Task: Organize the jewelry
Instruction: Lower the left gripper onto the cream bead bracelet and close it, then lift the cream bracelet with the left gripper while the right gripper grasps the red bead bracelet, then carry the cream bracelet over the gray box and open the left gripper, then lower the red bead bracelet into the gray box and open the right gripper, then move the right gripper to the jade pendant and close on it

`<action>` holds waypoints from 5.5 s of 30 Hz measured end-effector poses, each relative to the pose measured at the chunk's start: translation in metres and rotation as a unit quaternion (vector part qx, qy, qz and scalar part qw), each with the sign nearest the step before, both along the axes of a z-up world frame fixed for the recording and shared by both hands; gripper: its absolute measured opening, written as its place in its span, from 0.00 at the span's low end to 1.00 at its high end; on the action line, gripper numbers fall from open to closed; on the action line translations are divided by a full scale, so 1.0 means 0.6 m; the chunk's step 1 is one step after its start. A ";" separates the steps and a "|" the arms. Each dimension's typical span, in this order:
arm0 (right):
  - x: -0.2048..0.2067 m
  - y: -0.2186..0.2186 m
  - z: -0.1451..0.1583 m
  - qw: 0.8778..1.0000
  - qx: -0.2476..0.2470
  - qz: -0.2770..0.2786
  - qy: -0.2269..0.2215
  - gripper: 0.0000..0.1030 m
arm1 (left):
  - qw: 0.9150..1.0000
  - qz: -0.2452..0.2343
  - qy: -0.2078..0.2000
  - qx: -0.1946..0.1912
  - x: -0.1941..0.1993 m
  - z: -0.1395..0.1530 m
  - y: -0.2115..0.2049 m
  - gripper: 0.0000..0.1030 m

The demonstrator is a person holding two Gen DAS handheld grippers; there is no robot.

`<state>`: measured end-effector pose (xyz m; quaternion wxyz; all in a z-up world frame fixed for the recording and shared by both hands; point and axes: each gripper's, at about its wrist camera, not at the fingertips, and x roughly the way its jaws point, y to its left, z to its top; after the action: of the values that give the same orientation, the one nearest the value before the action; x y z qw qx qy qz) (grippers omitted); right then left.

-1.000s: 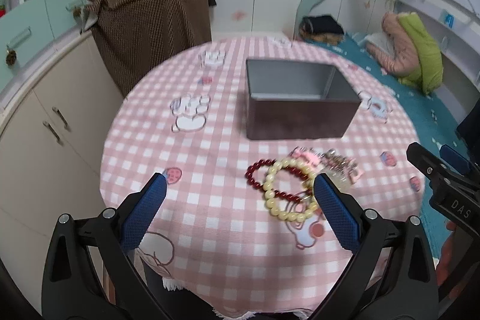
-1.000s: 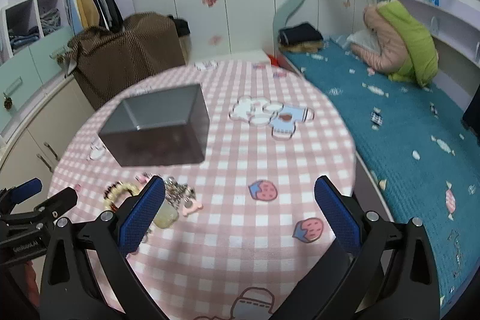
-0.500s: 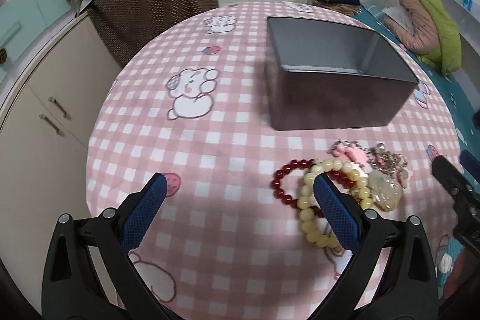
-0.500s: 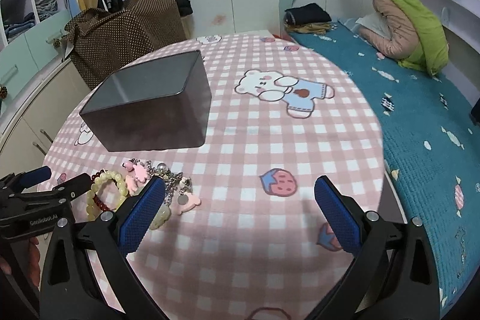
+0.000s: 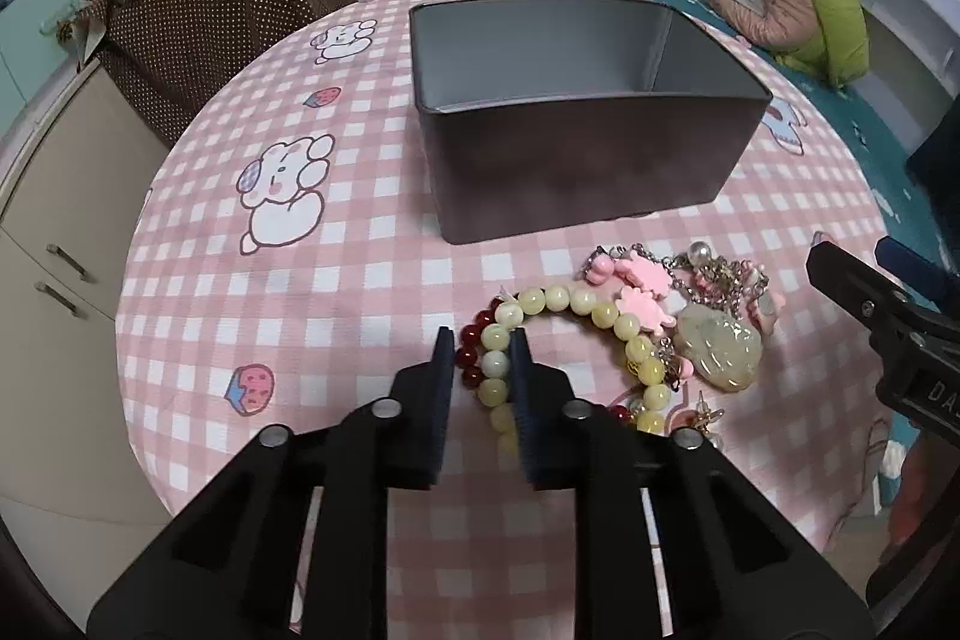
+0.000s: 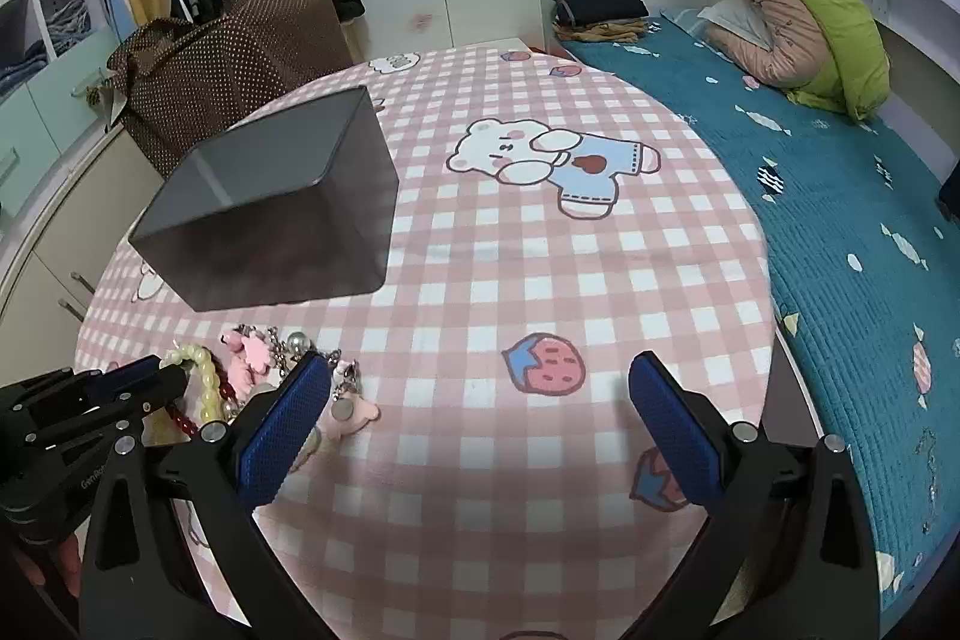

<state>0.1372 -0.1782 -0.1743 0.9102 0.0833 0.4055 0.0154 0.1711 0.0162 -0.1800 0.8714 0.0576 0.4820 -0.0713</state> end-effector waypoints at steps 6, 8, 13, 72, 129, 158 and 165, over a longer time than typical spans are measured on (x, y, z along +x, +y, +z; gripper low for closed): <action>-0.003 0.023 0.024 1.000 -0.002 0.025 -0.019 0.93 | 0.998 0.004 -0.002 -0.066 -0.001 0.024 0.035 0.09; -0.006 0.048 0.033 0.998 -0.005 0.055 -0.028 0.93 | 0.997 0.005 -0.007 -0.083 -0.005 0.034 0.048 0.09; -0.008 0.121 0.042 0.989 -0.012 0.142 -0.046 0.93 | 0.993 0.017 -0.014 -0.113 -0.012 0.054 0.078 0.09; 0.006 0.114 0.160 0.970 -0.010 0.158 -0.185 0.07 | 0.979 -0.029 -0.106 -0.174 0.020 0.199 0.081 0.09; 0.159 0.248 0.069 0.975 -0.023 0.210 -0.074 0.32 | 0.991 0.039 -0.032 -0.126 0.099 0.098 0.148 0.43; -0.004 0.072 0.081 0.993 -0.017 0.084 -0.086 0.56 | 0.996 -0.026 -0.009 -0.080 -0.015 0.077 0.037 0.60; -0.034 0.079 0.050 0.993 -0.008 0.103 -0.062 0.56 | 0.997 -0.029 0.016 -0.064 -0.029 0.045 0.023 0.61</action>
<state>0.1166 -0.1310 -0.1442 0.9277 0.0323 0.3551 0.1108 0.1535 0.0299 -0.1530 0.8631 0.0144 0.4881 -0.1285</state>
